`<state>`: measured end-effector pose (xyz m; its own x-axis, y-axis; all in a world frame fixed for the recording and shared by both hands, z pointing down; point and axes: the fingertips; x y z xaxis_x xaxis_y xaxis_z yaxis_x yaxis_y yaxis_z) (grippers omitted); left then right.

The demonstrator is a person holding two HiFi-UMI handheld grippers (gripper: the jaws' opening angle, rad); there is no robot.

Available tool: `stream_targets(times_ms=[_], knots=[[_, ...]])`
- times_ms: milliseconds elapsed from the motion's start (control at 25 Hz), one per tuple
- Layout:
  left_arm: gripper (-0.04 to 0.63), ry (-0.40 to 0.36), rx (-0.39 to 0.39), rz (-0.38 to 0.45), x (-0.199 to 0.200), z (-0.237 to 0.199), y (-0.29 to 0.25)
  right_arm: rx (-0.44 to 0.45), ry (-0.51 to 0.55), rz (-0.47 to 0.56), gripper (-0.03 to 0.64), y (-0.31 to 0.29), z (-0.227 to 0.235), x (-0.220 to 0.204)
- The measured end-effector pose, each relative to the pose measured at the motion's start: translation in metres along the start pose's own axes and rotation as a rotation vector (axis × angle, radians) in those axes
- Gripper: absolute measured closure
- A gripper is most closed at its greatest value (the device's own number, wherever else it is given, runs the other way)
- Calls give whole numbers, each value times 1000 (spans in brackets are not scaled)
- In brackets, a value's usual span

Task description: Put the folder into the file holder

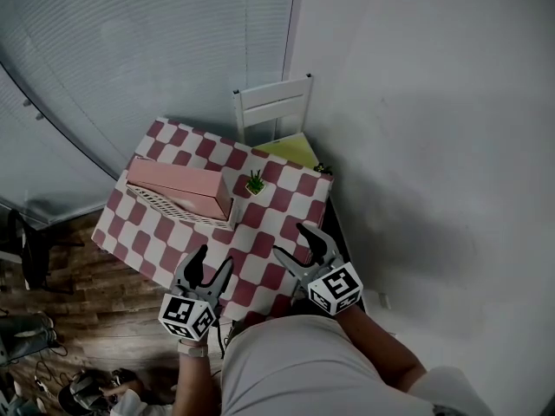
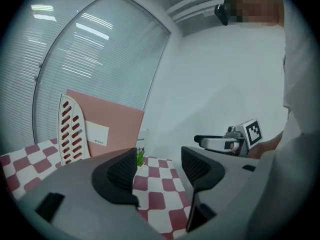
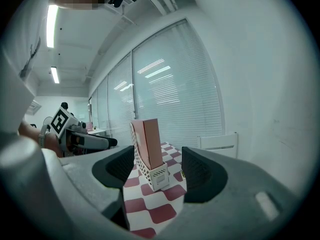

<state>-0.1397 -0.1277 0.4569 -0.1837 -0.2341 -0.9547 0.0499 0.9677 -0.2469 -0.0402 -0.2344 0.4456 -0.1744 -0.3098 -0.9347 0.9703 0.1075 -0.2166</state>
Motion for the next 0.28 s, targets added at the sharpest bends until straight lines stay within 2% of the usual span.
stream_targets(times_ms=[280], knots=[[334,6,12,-4,-5,3,4,6,-3,-5,319,3,-1,-4]])
Point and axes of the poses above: the fingertips, and each gripper's own axes: y backward along the fingers, z to its right, x out of its top, and after that the axes turned 8 degrees about -y, right-handed
